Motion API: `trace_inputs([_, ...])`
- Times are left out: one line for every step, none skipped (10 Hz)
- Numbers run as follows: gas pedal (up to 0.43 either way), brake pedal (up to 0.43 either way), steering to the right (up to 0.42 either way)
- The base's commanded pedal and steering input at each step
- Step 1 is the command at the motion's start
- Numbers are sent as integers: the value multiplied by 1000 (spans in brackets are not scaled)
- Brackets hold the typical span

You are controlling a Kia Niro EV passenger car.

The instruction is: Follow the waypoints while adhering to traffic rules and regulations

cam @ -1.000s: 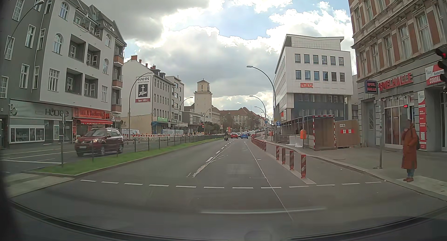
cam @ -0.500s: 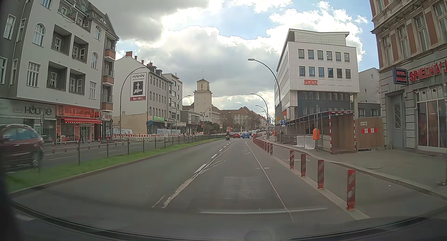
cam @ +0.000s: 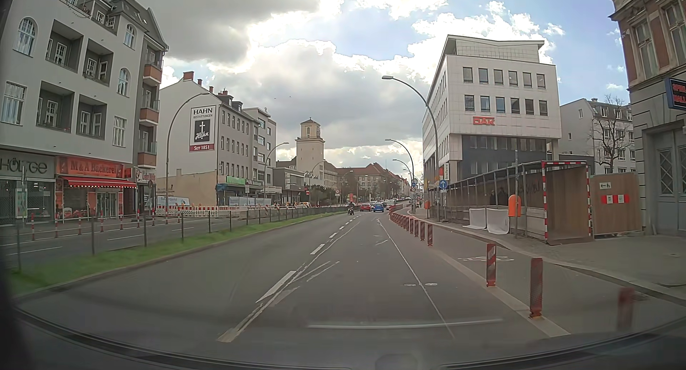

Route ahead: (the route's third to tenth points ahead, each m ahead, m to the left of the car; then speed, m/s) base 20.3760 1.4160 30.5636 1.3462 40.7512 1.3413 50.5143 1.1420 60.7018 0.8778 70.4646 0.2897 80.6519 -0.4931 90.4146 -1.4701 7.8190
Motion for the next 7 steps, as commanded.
trace_inputs([79,30,1])
trace_inputs([79,30,1])
trace_inputs([79,30,1])
trace_inputs([79,30,1])
trace_inputs([79,30,1])
trace_inputs([79,30,0])
trace_inputs([87,30,-3])
